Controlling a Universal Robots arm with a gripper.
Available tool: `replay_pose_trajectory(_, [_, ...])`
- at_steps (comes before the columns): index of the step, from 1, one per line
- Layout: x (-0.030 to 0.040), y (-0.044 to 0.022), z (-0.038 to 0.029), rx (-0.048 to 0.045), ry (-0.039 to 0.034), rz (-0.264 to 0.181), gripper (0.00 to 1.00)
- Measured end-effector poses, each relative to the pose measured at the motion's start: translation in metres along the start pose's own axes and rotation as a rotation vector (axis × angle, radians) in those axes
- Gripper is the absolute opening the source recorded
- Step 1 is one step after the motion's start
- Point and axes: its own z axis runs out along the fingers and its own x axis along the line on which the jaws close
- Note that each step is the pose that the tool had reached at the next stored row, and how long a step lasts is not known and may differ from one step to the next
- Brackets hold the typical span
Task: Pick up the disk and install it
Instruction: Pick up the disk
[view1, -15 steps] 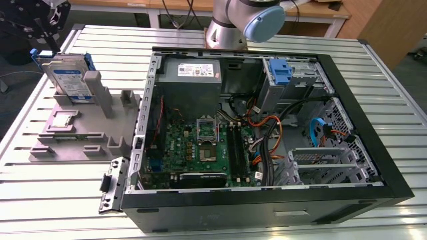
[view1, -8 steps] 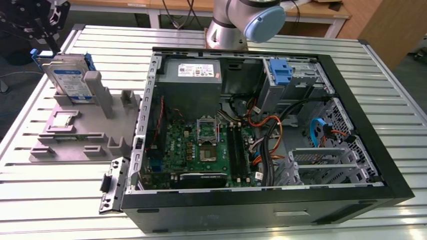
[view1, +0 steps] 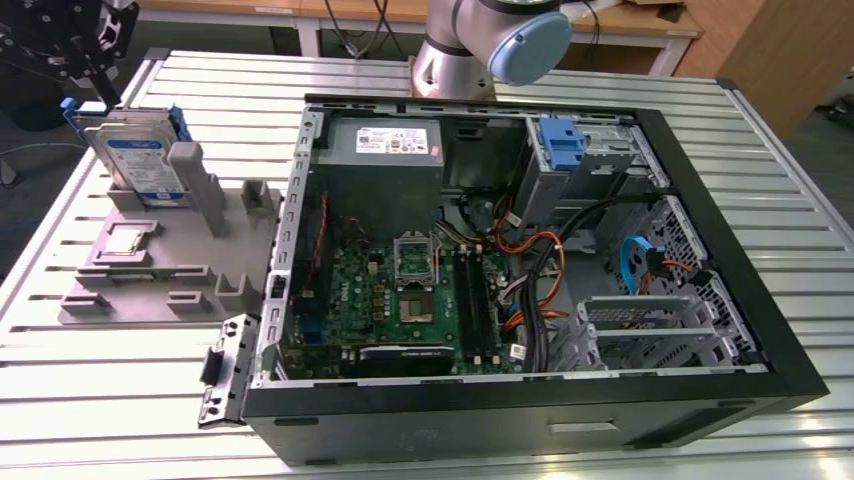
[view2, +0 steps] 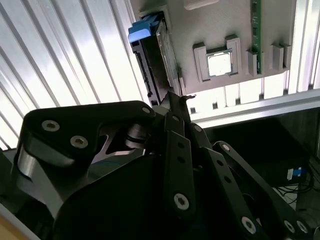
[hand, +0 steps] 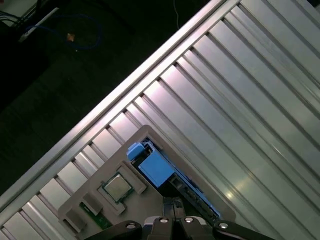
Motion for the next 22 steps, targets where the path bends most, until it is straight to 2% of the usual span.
replay_pose_trajectory(17, [0.0000, 0.0000, 0.0000, -0.0031, 0.0051, -0.109, 0.11])
replay_pose_trajectory(19, [0.0000, 0.0000, -0.0001, -0.0044, 0.0072, -0.153, 0.11])
replay_pose_trajectory(22, [0.0000, 0.0000, 0.0000, -0.0049, 0.0080, -0.171, 0.11])
